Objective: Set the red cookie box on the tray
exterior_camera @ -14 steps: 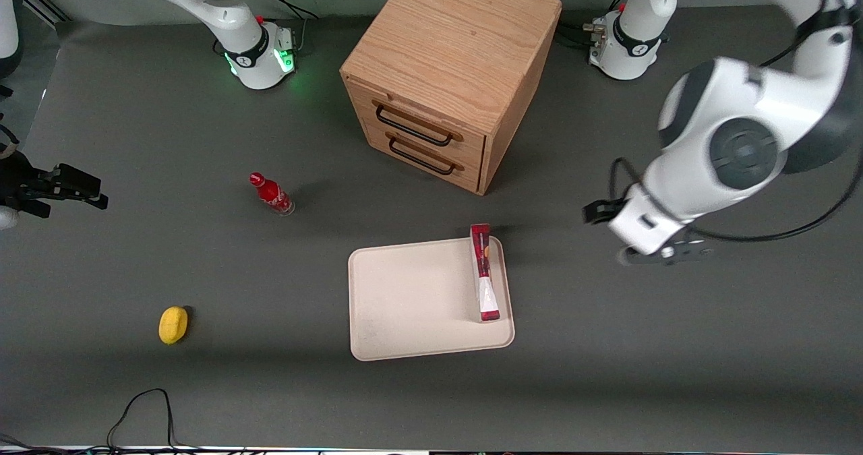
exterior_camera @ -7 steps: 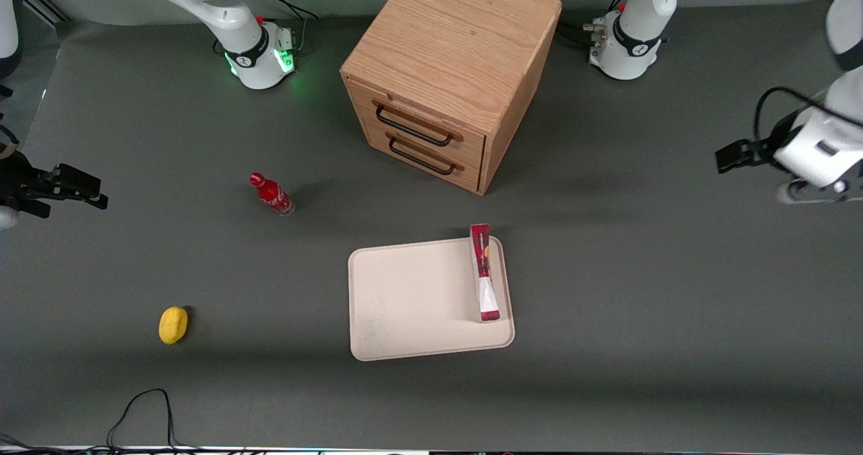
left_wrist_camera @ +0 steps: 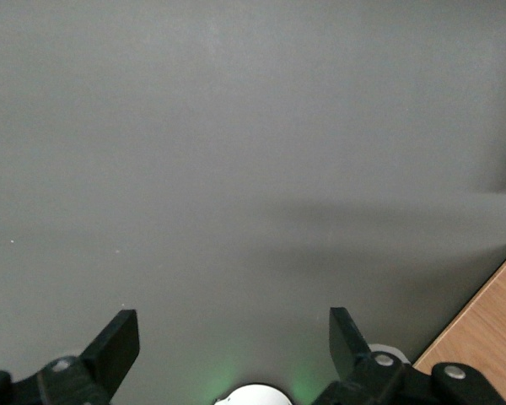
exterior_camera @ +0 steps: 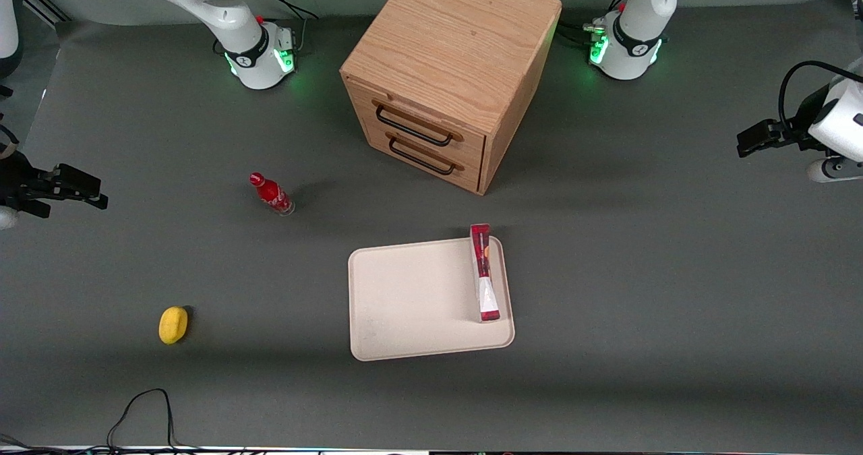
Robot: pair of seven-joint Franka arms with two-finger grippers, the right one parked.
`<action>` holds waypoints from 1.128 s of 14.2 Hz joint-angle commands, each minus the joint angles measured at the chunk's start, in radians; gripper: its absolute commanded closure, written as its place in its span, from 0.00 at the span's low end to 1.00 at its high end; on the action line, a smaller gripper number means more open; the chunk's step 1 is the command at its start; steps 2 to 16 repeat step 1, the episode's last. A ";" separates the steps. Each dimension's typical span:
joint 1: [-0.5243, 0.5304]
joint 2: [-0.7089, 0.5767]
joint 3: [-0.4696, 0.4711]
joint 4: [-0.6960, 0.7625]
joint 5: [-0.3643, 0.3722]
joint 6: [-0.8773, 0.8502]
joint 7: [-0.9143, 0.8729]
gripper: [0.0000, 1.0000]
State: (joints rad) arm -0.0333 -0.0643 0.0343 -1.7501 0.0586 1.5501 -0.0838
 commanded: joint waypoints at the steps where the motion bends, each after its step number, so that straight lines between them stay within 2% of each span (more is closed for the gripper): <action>1: 0.029 0.024 -0.036 0.049 0.006 -0.051 -0.011 0.00; 16: 0.029 0.024 -0.036 0.049 0.006 -0.051 -0.011 0.00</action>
